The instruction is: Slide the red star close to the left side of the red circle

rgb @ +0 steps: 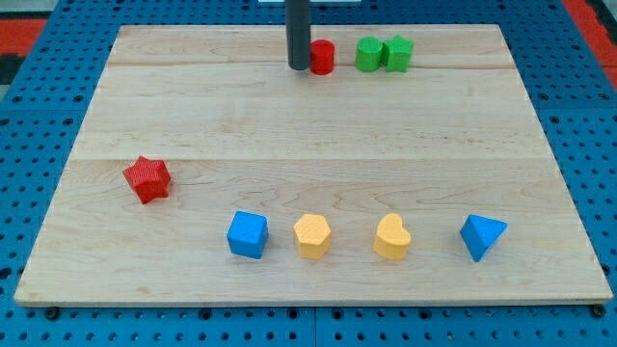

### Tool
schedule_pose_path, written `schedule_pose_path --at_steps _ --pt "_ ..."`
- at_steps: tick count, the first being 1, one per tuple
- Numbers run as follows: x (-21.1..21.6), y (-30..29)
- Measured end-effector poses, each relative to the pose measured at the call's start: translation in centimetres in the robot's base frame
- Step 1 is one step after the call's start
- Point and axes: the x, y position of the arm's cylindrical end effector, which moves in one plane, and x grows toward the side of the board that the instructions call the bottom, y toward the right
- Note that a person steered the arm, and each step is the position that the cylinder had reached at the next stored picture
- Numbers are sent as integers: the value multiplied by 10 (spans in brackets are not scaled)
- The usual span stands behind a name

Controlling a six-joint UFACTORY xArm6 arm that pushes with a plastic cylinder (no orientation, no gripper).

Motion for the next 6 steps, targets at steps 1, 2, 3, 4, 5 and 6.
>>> schedule_pose_path --at_steps 1,2,3,4,5,6 --pt "-2 25" --pt "5 26" --pt "60 11" --pt "119 0" --pt "189 -53" --pt "244 -127"
